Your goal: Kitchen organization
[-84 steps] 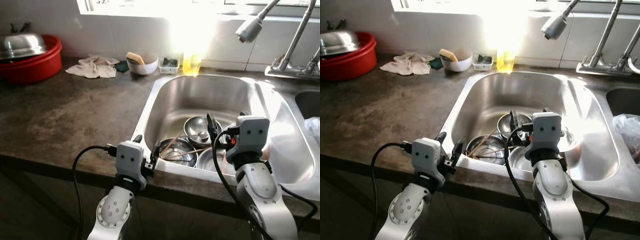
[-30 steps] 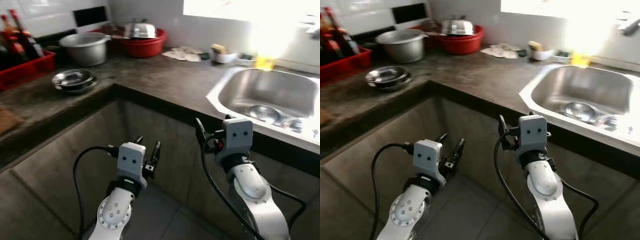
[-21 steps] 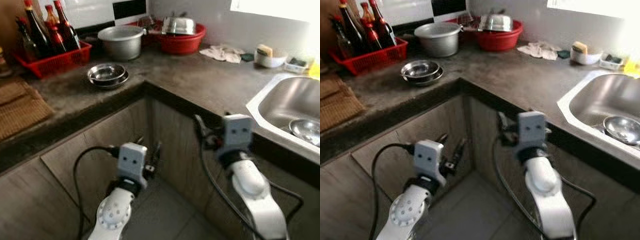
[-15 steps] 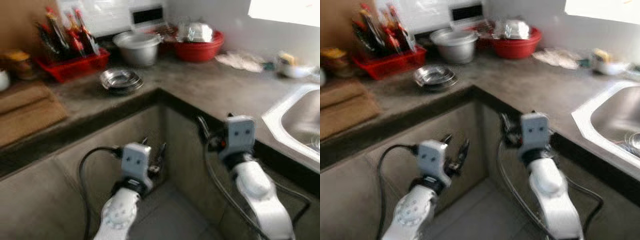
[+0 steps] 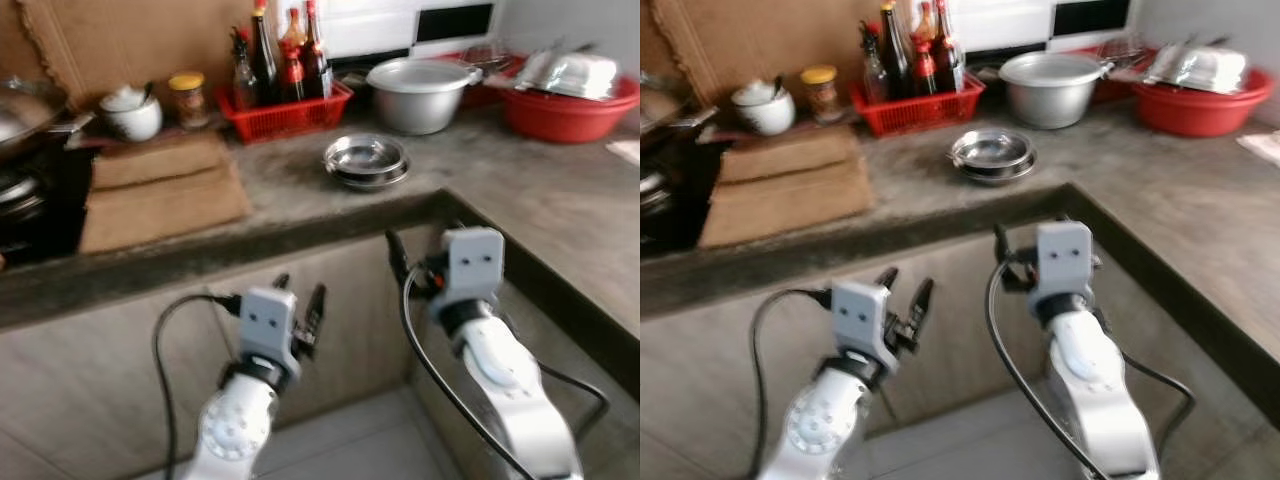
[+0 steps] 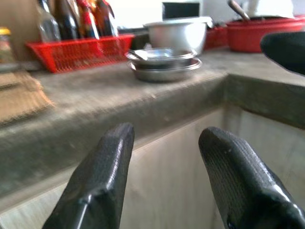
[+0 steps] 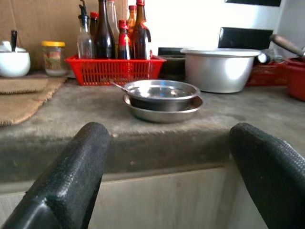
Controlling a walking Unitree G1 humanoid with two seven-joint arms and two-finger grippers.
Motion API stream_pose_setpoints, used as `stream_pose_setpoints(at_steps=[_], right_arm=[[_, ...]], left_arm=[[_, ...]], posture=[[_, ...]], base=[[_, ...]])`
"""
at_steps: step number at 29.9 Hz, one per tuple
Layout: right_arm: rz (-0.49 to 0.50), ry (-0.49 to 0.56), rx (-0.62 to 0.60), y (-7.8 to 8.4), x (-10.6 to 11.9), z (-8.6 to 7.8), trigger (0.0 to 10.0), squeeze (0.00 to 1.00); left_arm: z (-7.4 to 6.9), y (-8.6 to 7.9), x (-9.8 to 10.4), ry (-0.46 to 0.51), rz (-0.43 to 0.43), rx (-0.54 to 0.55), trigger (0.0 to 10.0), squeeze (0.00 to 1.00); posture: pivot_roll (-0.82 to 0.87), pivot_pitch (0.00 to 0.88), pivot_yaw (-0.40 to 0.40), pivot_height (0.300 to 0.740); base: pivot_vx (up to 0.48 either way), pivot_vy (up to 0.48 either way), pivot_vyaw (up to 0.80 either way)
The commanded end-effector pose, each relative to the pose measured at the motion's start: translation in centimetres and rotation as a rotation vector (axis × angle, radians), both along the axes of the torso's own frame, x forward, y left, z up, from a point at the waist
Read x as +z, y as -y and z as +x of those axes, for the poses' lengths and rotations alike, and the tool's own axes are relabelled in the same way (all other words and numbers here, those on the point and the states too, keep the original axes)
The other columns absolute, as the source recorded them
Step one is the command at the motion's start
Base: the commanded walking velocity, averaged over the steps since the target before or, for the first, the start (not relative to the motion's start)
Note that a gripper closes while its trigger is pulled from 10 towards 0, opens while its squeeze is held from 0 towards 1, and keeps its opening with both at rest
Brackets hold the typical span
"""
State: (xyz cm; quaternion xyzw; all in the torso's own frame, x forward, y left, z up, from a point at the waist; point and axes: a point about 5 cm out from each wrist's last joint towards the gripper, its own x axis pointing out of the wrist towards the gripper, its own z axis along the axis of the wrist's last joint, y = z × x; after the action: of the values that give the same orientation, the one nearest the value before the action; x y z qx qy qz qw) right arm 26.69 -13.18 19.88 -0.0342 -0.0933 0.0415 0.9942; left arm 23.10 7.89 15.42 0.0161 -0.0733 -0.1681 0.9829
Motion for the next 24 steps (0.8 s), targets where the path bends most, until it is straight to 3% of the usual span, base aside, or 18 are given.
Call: stream_pose_setpoints(at_steps=[1,24], right_arm=[[0.011,0.016,0.015,-0.5,0.5,0.2,10.0,0.00],[0.008,0.063,0.058,-1.2,1.6,1.0,10.0,0.00]], left_arm=[[0.0,-0.4,0.2,0.009,0.012,0.011,10.0,0.00],[0.0,-0.3,0.2,0.009,0.009,0.007,10.0,0.00]], posture=[[0.10,0.071,-0.019,0.740],[0.10,0.072,-0.020,0.740]], base=[[0.251,0.000,0.00],[0.327,0.000,0.00]])
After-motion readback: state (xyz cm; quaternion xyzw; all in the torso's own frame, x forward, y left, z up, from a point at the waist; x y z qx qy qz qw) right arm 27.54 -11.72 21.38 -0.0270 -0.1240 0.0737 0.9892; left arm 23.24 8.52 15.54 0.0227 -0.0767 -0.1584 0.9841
